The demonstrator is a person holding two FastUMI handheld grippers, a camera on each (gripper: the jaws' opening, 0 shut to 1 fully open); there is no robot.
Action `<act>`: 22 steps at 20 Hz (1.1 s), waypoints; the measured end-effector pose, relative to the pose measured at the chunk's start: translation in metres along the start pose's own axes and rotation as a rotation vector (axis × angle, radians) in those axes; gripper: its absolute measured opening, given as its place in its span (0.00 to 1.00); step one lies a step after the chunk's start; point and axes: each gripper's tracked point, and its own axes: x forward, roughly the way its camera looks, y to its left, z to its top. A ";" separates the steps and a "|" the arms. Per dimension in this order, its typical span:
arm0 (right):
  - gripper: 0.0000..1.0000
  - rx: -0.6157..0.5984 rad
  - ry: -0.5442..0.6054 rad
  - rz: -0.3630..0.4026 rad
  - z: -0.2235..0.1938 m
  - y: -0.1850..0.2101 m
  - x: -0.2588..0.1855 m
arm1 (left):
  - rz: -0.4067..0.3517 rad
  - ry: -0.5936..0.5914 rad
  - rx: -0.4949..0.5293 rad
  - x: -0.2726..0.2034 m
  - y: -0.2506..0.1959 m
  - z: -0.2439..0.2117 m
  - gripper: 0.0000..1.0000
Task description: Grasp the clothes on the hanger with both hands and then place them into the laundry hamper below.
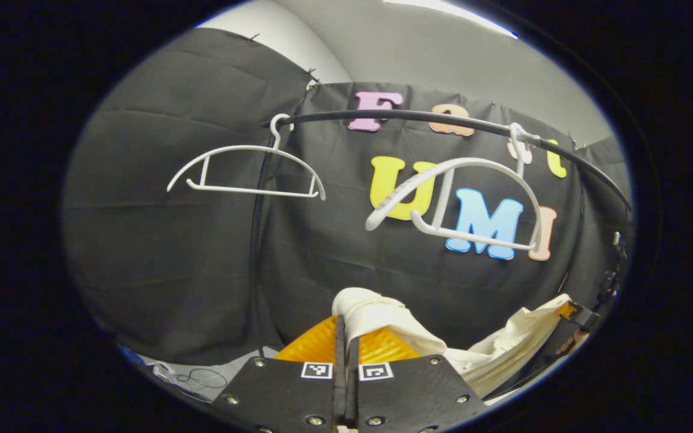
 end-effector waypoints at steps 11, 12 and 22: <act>0.03 -0.099 0.032 -0.055 -0.016 0.040 -0.196 | -0.263 0.057 0.141 -0.123 0.057 -0.011 0.00; 0.03 -0.109 0.028 -0.051 -0.018 0.049 -0.210 | -0.287 0.055 0.141 -0.129 0.059 -0.010 0.00; 0.03 -0.116 0.138 0.086 -0.073 0.144 -0.283 | -0.392 0.103 0.191 -0.154 0.082 -0.041 0.00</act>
